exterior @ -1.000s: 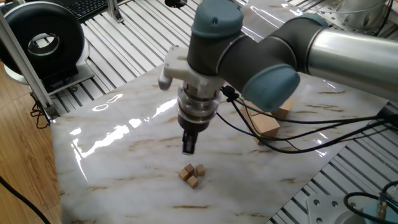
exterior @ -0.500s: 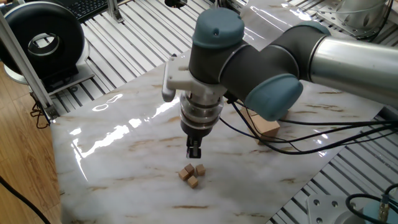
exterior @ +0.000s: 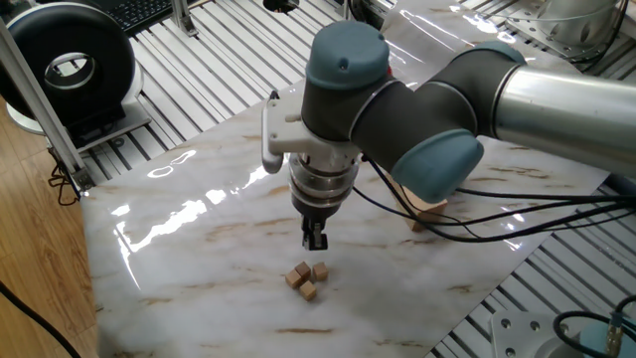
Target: Stack the blocks into a pyramid shape
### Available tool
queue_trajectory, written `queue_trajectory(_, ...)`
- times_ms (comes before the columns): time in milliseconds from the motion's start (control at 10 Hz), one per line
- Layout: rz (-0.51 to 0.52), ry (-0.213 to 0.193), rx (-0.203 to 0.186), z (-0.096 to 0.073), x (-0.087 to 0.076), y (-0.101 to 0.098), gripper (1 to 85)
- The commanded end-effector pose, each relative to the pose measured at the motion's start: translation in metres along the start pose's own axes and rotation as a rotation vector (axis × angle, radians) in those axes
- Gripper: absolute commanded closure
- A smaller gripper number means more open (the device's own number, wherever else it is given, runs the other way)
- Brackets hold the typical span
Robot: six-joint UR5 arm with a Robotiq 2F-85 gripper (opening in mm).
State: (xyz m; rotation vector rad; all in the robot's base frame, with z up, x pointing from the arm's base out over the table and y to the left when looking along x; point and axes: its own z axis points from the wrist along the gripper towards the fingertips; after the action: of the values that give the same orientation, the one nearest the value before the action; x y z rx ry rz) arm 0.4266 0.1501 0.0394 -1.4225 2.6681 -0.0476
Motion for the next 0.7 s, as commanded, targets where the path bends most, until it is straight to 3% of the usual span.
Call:
queue_trajectory(0, -0.060, 0.016, -0.001, -0.001, 0.004, -0.001, 53.0)
queue_trajectory(100, -0.064, -0.007, -0.028, -0.001, -0.001, 0.007, 53.0)
queue_trajectory(200, -0.058, -0.058, -0.069, -0.002, -0.014, 0.018, 52.3)
queue_trajectory(300, -0.047, -0.058, -0.090, -0.002, -0.014, 0.023, 52.0)
queue_trajectory(500, -0.022, -0.048, -0.094, -0.003, -0.012, 0.024, 52.0)
queue_trajectory(600, 0.017, -0.065, -0.122, -0.007, -0.014, 0.034, 52.0)
